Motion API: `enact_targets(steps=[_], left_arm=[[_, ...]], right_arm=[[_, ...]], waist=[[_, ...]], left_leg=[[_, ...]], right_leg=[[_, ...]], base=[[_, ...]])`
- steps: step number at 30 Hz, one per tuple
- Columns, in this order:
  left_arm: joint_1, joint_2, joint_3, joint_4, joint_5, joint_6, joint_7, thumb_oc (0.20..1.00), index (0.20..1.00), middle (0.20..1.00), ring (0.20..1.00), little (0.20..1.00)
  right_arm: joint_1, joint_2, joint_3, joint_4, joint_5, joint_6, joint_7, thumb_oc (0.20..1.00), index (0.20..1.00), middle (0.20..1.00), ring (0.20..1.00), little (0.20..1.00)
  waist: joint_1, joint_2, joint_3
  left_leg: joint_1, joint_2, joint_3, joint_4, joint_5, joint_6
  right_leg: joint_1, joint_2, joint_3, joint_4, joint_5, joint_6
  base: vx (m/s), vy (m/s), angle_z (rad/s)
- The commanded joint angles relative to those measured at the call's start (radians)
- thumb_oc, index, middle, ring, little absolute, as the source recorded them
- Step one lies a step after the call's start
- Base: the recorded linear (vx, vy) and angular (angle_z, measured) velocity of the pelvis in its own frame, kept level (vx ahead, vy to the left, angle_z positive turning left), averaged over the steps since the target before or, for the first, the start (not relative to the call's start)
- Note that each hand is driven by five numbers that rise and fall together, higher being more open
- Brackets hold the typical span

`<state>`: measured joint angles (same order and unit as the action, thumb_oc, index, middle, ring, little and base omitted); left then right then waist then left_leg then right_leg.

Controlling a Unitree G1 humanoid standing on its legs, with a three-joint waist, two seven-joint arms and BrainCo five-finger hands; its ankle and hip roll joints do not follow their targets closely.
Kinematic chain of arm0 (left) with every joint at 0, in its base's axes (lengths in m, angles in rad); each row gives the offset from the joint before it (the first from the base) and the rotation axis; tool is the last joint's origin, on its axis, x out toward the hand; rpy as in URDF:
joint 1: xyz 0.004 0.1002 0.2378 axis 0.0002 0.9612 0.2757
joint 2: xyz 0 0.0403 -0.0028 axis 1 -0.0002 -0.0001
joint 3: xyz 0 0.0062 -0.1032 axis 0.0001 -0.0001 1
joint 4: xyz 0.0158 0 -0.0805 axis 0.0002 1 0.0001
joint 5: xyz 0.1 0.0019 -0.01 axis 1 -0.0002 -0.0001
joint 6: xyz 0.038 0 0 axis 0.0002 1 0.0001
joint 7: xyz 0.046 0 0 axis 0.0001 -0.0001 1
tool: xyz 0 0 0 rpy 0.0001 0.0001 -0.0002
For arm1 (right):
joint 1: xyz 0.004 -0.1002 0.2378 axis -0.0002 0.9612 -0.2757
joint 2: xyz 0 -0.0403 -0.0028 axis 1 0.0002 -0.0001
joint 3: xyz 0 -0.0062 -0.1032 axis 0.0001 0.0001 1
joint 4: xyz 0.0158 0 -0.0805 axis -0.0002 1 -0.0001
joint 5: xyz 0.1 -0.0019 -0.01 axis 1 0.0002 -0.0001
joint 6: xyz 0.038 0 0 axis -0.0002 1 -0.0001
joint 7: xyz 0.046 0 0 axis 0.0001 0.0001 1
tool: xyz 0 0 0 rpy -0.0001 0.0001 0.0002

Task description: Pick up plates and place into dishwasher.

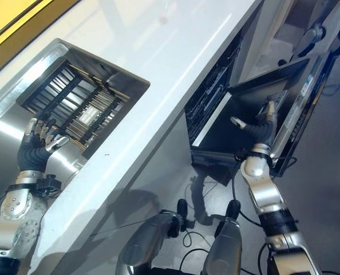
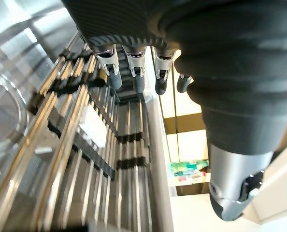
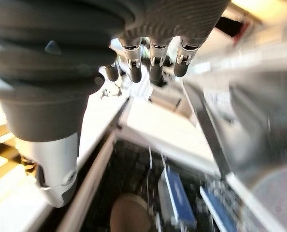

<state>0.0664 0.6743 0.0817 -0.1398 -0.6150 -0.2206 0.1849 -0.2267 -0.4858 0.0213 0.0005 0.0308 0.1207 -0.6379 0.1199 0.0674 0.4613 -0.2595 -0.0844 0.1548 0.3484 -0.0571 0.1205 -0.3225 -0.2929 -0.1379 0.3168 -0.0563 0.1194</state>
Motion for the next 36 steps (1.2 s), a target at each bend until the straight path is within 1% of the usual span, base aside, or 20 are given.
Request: enact_targets(steps=[1,4,7,8,11,12,13,16,18,19,21,23,25,28,29,30,31,33,35,36], left_arm=[[0.027,-0.126,-0.033,-0.055,0.091,0.004,-0.022,1.000,1.000,1.000,1.000,1.000],[0.024,-0.142,-0.026,-0.040,0.106,0.035,-0.032,1.000,1.000,1.000,1.000,1.000],[0.035,-0.157,-0.009,-0.036,0.119,0.044,-0.034,1.000,1.000,1.000,1.000,1.000],[0.042,-0.160,-0.007,-0.033,0.122,0.042,-0.037,1.000,1.000,1.000,1.000,1.000],[0.067,-0.172,-0.001,-0.020,0.127,0.038,-0.050,1.000,1.000,1.000,1.000,1.000],[0.078,-0.175,0.000,-0.021,0.125,0.040,-0.057,1.000,1.000,1.000,1.000,1.000],[0.091,-0.179,-0.004,-0.019,0.121,0.037,-0.061,1.000,1.000,1.000,1.000,1.000],[0.101,-0.187,-0.018,-0.020,0.113,0.017,-0.064,1.000,1.000,1.000,1.000,1.000],[0.090,-0.189,-0.035,-0.010,0.114,-0.008,-0.052,1.000,1.000,1.000,1.000,1.000],[0.078,-0.192,-0.049,0.003,0.115,-0.020,-0.045,1.000,1.000,1.000,1.000,1.000],[0.064,-0.196,-0.068,0.012,0.113,-0.036,-0.030,1.000,1.000,1.000,1.000,1.000],[0.050,-0.204,-0.085,0.007,0.103,-0.055,-0.016,1.000,1.000,1.000,1.000,1.000],[0.040,-0.207,-0.096,-0.003,0.096,-0.061,-0.013,1.000,1.000,1.000,1.000,1.000],[0.020,-0.202,-0.112,-0.025,0.093,-0.054,-0.001,1.000,1.000,1.000,1.000,1.000],[0.013,-0.198,-0.119,-0.028,0.097,-0.058,0.004,1.000,1.000,1.000,1.000,1.000],[0.002,-0.186,-0.129,-0.035,0.097,-0.059,0.015,1.000,1.000,1.000,1.000,1.000],[-0.008,-0.177,-0.135,-0.040,0.099,-0.058,0.025,1.000,1.000,1.000,1.000,1.000],[-0.027,-0.159,-0.145,-0.047,0.104,-0.056,0.037,1.000,1.000,1.000,1.000,1.000],[-0.043,-0.143,-0.149,-0.050,0.102,-0.051,0.043,1.000,1.000,1.000,1.000,1.000],[-0.051,-0.136,-0.153,-0.051,0.098,-0.045,0.048,1.000,1.000,1.000,1.000,1.000]], right_arm=[[0.049,-0.049,-0.057,-0.100,0.012,-0.086,-0.104,1.000,1.000,1.000,1.000,1.000],[0.133,-0.014,-0.118,-0.128,0.021,-0.121,-0.181,1.000,1.000,1.000,1.000,1.000],[0.217,0.035,-0.167,-0.147,0.063,-0.182,-0.196,1.000,1.000,1.000,1.000,1.000],[0.237,0.046,-0.175,-0.152,0.070,-0.192,-0.198,1.000,1.000,1.000,1.000,1.000],[0.317,0.083,-0.194,-0.140,0.082,-0.189,-0.215,1.000,1.000,1.000,1.000,1.000],[0.338,0.088,-0.198,-0.133,0.119,-0.191,-0.209,1.000,1.000,1.000,1.000,1.000],[0.360,0.094,-0.201,-0.121,0.173,-0.197,-0.195,1.000,1.000,1.000,1.000,1.000],[0.371,0.100,-0.197,-0.069,0.224,-0.233,-0.178,1.000,1.000,1.000,1.000,1.000],[0.345,0.106,-0.188,-0.026,0.309,-0.290,-0.139,1.000,1.000,1.000,1.000,1.000],[0.315,0.114,-0.179,0.005,0.364,-0.335,-0.117,1.000,1.000,1.000,1.000,1.000],[0.277,0.111,-0.163,0.034,0.412,-0.372,-0.074,1.000,1.000,1.000,1.000,1.000],[0.237,0.104,-0.138,0.072,0.510,-0.410,0.051,1.000,1.000,1.000,1.000,1.000],[0.195,0.088,-0.113,0.098,0.544,-0.431,0.129,1.000,1.000,1.000,1.000,1.000],[0.133,0.073,-0.096,0.125,0.650,-0.467,0.260,1.000,1.000,1.000,1.000,1.000],[0.113,0.068,-0.094,0.135,0.674,-0.478,0.287,1.000,1.000,1.000,1.000,1.000],[0.086,0.062,-0.084,0.140,0.718,-0.487,0.331,1.000,1.000,1.000,1.000,1.000],[0.068,0.058,-0.081,0.141,0.748,-0.493,0.355,1.000,1.000,1.000,1.000,1.000],[0.021,0.048,-0.070,0.139,0.843,-0.481,0.441,1.000,1.000,1.000,1.000,1.000],[-0.027,0.043,-0.056,0.144,0.885,-0.469,0.496,1.000,1.000,1.000,1.000,1.000],[-0.060,0.035,-0.048,0.145,0.895,-0.446,0.521,1.000,1.000,1.000,1.000,1.000]], waist=[[-0.060,0.032,-0.079],[-0.103,0.019,-0.118],[-0.138,0.012,-0.152],[-0.143,0.012,-0.160],[-0.181,0.011,-0.173],[-0.191,0.013,-0.170],[-0.202,0.018,-0.162],[-0.219,0.035,-0.128],[-0.228,0.052,-0.089],[-0.232,0.066,-0.063],[-0.234,0.089,-0.035],[-0.232,0.120,-0.002],[-0.225,0.140,0.024],[-0.211,0.158,0.059],[-0.203,0.162,0.059],[-0.189,0.169,0.059],[-0.182,0.171,0.059],[-0.159,0.172,0.059],[-0.141,0.176,0.059],[-0.132,0.179,0.059]], left_leg=[[0.048,-0.011,-0.042,-0.012,-0.086,-0.013],[0.103,0.003,-0.032,-0.087,-0.070,-0.031],[0.134,0.011,-0.006,-0.125,-0.062,-0.040],[0.138,0.013,0.001,-0.130,-0.062,-0.041],[0.154,0.017,0.033,-0.105,-0.086,-0.034],[0.154,0.018,0.041,-0.087,-0.097,-0.028],[0.151,0.019,0.049,-0.064,-0.109,-0.023],[0.115,0.022,0.066,0.009,-0.141,-0.016],[0.073,0.027,0.082,0.063,-0.157,-0.013],[0.048,0.030,0.091,0.088,-0.160,-0.014],[0.024,0.026,0.091,0.108,-0.160,-0.019],[-0.008,0.014,0.078,0.132,-0.158,-0.022],[-0.038,0.005,0.064,0.162,-0.162,-0.022],[-0.103,-0.001,0.058,0.215,-0.173,-0.023],[-0.134,-0.004,0.056,0.232,-0.176,-0.024],[-0.168,-0.008,0.043,0.268,-0.207,-0.029],[-0.206,-0.010,0.040,0.299,-0.217,-0.028],[-0.283,-0.017,0.034,0.372,-0.237,-0.026],[-0.347,-0.020,0.025,0.441,-0.259,-0.026],[-0.376,-0.021,0.020,0.478,-0.269,-0.027]], right_leg=[[0.044,0.077,0.004,0.091,0.065,-0.074],[0.089,0.112,0.030,-0.009,0.075,-0.062],[0.122,0.130,0.060,-0.089,0.090,-0.058],[0.123,0.131,0.063,-0.097,0.095,-0.057],[0.107,0.124,0.080,-0.070,0.115,-0.051],[0.095,0.121,0.089,-0.047,0.116,-0.049],[0.081,0.118,0.103,-0.024,0.108,-0.048],[0.038,0.107,0.124,0.017,0.084,-0.049],[-0.001,0.097,0.132,0.036,0.076,-0.052],[-0.025,0.089,0.130,0.053,0.070,-0.054],[-0.051,0.083,0.128,0.079,0.059,-0.057],[-0.084,0.079,0.134,0.120,0.042,-0.066],[-0.115,0.076,0.138,0.162,0.022,-0.075],[-0.176,0.079,0.132,0.237,-0.015,-0.086],[-0.204,0.079,0.127,0.259,-0.023,-0.089],[-0.236,0.084,0.123,0.314,-0.068,-0.088],[-0.272,0.085,0.119,0.352,-0.084,-0.092],[-0.338,0.086,0.107,0.430,-0.111,-0.102],[-0.398,0.083,0.102,0.508,-0.142,-0.110],[-0.425,0.078,0.103,0.543,-0.155,-0.114]], base=[[0.09,-0.068,0.15],[0.07,-0.056,0.00],[0.07,-0.018,-0.35],[0.10,0.009,-0.52],[0.14,0.041,-0.39],[0.13,0.063,-0.26],[0.10,0.066,-0.33],[-0.03,0.050,-0.37],[-0.14,0.016,-0.28],[-0.14,0.027,-0.23],[-0.10,0.043,-0.16],[-0.04,0.061,-0.02],[-0.03,0.027,-0.22],[-0.06,-0.038,-0.02],[-0.03,-0.123,0.21],[-0.05,-0.160,0.21],[-0.06,-0.188,0.23],[-0.11,-0.183,0.28],[-0.07,-0.154,0.42],[-0.05,-0.133,0.46]])
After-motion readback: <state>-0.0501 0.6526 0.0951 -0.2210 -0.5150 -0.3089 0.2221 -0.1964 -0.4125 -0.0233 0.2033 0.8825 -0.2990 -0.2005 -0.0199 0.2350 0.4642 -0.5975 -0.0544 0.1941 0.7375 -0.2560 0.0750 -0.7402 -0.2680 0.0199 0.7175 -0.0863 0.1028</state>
